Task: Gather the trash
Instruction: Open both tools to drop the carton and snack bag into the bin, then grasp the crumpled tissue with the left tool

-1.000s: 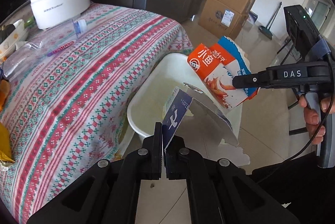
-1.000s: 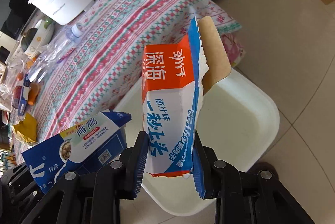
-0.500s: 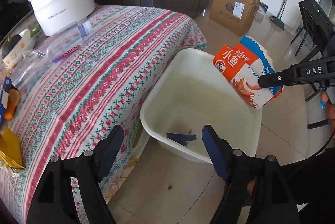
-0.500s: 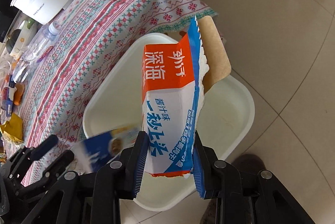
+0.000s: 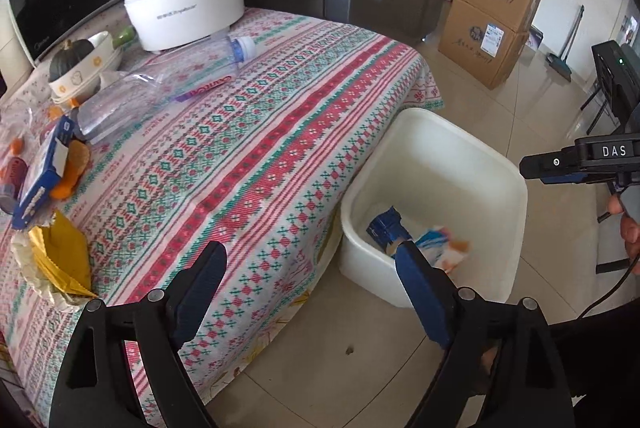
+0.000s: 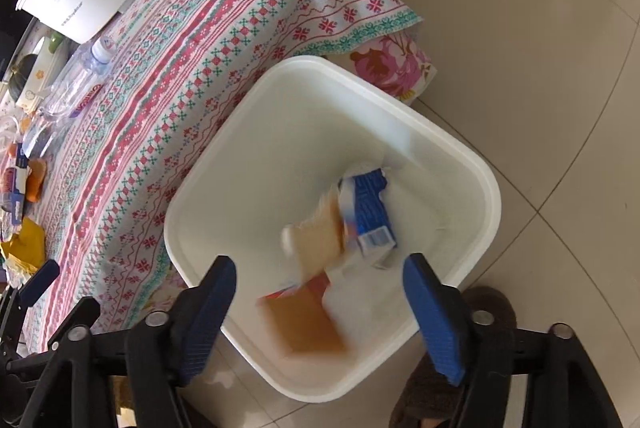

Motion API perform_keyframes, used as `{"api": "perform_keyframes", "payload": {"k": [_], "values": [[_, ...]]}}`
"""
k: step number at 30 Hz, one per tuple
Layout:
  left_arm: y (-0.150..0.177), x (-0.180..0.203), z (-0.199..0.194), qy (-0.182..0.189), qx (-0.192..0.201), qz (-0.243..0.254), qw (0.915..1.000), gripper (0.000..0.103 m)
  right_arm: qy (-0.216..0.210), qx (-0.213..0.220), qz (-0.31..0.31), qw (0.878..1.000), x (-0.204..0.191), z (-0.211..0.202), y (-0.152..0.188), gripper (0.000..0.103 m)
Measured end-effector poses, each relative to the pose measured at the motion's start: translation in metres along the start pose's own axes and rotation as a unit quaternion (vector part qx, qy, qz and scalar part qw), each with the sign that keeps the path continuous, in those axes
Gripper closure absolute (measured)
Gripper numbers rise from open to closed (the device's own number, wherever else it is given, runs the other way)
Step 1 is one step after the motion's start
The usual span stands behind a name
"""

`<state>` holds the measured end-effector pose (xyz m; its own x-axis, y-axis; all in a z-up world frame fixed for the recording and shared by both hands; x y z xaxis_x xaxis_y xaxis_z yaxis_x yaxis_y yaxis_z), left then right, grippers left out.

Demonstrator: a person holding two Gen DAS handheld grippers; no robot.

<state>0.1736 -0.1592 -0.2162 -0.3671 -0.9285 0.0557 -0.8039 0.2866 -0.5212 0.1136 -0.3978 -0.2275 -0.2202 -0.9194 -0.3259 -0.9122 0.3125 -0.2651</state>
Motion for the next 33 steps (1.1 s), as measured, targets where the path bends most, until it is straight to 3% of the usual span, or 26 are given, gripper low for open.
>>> {"api": "perform_keyframes", "payload": {"k": [18, 33], "values": [[0.006, -0.132, -0.061, -0.043, 0.034, -0.122, 0.9910, 0.014, 0.005, 0.006, -0.049, 0.999, -0.068, 0.005, -0.017, 0.022], [0.043, -0.257, -0.090, -0.074, 0.036, -0.228, 0.9701, 0.014, -0.012, 0.023, -0.120, 0.992, -0.168, 0.015, -0.025, 0.018]]}}
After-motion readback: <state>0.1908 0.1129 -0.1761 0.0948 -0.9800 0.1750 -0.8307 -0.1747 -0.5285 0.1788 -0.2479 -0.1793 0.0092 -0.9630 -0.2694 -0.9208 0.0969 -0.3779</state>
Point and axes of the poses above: each gripper's, at about its wrist camera, not at the fingertips, and z roughly the way its jaws point, x to its right, y to its underside, the point moved 10 cm from there along z, roughly the way its jaws point, and after that the axes turned 6 degrees about -z, right-handed, at the moved point
